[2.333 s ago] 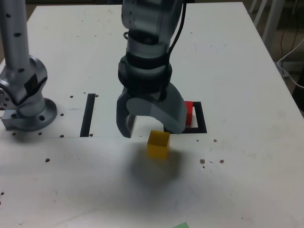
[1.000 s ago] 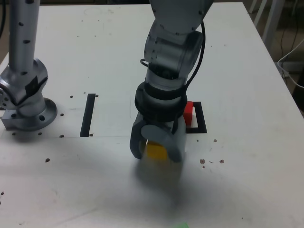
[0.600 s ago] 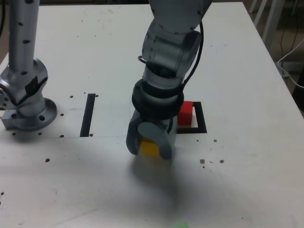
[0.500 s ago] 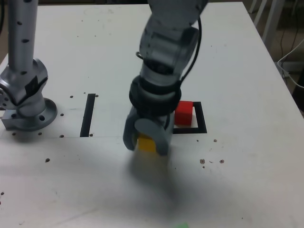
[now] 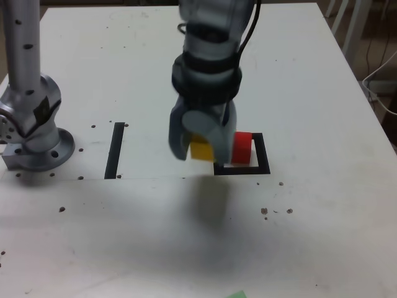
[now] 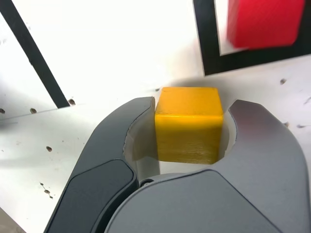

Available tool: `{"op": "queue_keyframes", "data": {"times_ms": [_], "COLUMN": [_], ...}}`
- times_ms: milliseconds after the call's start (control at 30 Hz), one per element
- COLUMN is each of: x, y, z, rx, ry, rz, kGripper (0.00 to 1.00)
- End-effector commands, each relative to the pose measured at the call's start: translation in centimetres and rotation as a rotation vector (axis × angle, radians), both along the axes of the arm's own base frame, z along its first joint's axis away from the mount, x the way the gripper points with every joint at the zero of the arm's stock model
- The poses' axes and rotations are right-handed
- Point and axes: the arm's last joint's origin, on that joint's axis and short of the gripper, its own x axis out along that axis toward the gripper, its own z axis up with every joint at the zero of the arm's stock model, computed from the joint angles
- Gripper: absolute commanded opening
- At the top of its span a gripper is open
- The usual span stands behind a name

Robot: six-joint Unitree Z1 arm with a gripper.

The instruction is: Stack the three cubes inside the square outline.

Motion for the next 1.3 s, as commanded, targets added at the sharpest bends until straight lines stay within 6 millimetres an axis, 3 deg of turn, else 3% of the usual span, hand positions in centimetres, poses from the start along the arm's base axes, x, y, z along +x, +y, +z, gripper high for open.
{"op": "queue_keyframes", "data": {"times_ms": [0,467,733,1267], "x": [0.4,3.7,5.3,6.0], "y": [1.0,4.9,5.2,5.1], "z": [0.7,1.0,-0.1,-1.7], "rx": [-0.01,-0.058,-0.083,-0.096], "ry": [-0.014,-0.032,-0.011,0.03], "rz": [0.016,0.052,0.056,0.062], "kGripper": [0.22,0.22,0.22,0.22]}}
